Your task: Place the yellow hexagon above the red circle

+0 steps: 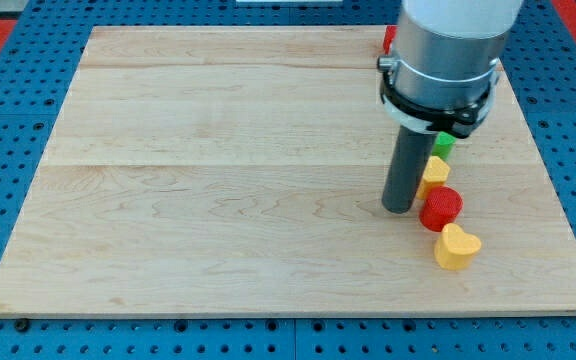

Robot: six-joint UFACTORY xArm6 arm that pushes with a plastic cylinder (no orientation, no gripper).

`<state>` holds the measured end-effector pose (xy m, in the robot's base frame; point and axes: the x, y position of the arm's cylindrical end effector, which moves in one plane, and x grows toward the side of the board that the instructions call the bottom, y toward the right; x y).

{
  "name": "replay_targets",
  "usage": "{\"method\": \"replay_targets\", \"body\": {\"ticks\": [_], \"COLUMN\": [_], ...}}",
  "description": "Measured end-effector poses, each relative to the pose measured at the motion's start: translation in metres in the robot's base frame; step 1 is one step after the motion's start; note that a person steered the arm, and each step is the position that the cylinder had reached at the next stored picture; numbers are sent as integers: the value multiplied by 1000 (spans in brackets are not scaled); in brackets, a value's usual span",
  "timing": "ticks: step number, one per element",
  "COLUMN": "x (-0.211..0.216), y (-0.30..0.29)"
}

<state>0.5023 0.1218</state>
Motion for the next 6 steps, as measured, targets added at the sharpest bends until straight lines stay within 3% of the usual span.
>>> {"method": "replay_targets", "body": {"ticks": [2,3,4,6], "x": [3,-16,-50,-27], "y": [-4,-66,-55,-23]}}
